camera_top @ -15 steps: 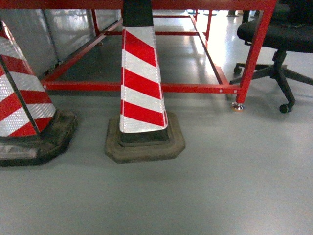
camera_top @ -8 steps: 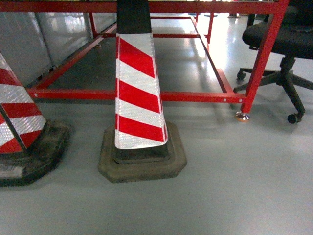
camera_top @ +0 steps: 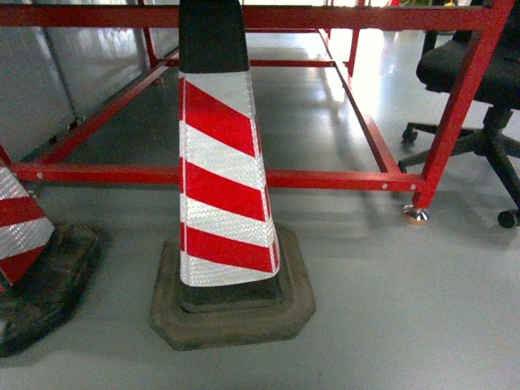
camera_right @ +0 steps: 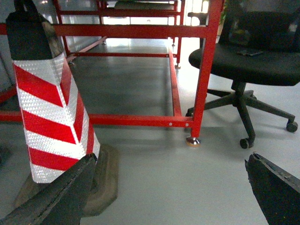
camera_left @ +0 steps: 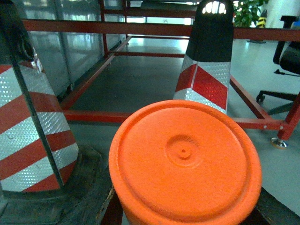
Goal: Pick capacitor and pack into box
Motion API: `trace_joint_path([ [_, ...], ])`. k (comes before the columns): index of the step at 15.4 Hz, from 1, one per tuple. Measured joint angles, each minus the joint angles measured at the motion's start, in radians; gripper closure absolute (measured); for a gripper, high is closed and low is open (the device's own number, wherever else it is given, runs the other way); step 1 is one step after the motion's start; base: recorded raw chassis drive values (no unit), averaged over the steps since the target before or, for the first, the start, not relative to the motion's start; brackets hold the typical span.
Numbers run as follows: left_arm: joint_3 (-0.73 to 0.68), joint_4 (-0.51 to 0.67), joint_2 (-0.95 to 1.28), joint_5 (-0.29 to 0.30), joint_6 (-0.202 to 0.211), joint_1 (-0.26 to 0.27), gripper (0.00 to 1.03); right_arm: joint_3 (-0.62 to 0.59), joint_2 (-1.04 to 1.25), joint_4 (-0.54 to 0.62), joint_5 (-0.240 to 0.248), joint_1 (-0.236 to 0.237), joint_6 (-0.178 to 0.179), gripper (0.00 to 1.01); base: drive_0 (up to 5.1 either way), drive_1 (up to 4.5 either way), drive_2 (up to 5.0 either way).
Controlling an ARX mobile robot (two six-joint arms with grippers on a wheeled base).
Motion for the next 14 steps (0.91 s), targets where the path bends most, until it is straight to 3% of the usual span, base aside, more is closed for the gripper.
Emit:
trace_joint_path([
  [1,0.000,0.001,0.000,0.000,0.000,0.000,0.58,0.000,0.000,0.002,0.000,0.000,0.000,0.03,0.1,4.07,-3.9],
  [14,0.000,0.000,0.000,0.002,0.004,0.000,0.58,0.000,0.000,0.001,0.002,0.000,0.000,0.03,0.0,0.00,0.0],
])
